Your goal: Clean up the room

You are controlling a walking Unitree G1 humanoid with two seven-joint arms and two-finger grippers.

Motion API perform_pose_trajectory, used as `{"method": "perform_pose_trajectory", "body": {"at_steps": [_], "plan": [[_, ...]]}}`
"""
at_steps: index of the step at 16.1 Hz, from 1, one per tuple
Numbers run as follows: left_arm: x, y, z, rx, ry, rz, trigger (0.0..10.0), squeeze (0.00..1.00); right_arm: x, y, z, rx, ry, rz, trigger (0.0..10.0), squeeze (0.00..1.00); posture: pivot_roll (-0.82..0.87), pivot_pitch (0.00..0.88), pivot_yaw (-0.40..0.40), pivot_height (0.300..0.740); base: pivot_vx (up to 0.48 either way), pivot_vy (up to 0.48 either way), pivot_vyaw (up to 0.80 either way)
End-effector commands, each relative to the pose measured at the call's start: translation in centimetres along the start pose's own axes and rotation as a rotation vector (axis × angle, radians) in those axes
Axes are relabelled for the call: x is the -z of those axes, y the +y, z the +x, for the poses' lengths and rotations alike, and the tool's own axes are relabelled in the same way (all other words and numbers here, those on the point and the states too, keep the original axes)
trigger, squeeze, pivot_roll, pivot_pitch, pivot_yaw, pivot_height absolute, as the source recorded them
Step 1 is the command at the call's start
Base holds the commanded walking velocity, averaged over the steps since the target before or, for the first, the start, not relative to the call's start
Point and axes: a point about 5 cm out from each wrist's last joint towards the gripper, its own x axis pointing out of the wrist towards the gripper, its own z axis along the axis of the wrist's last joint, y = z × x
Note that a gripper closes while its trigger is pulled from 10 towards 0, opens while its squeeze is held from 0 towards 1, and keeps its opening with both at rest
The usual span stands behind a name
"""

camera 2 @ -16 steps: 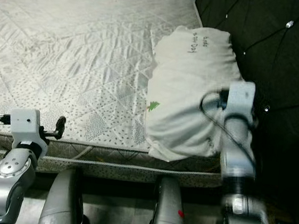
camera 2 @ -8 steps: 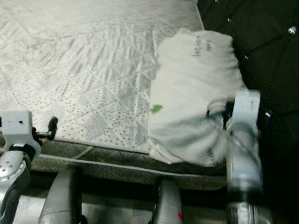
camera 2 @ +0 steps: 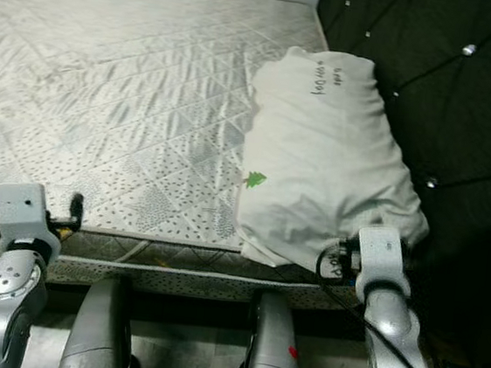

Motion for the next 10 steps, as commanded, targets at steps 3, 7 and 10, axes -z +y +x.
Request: {"method": "perform_pose_trajectory", "body": {"at_steps": [3,7,10], "plan": [[-1.6,0.1,-0.3,-0.036,-0.075,-0.014,10.0,0.00,-7.6,0.6,1.9,0.047,-0.304,0.041,10.0,1.00,0.09,0.000,-0.044,0.536,0.000,0.000,0.00],[-1.7,-2.0,-1.0,-0.001,-0.102,-0.071,10.0,0.00,-11.3,4.6,2.5,-0.115,-0.432,0.200,10.0,1.00,0.11,0.000,-0.084,0.536,0.000,0.000,0.00],[-2.3,-3.1,-1.1,0.027,-0.132,-0.079,10.0,0.00,-10.8,7.1,2.5,-0.253,-0.382,0.277,10.0,0.00,0.13,0.000,-0.121,0.536,0.000,0.000,0.00]]}}
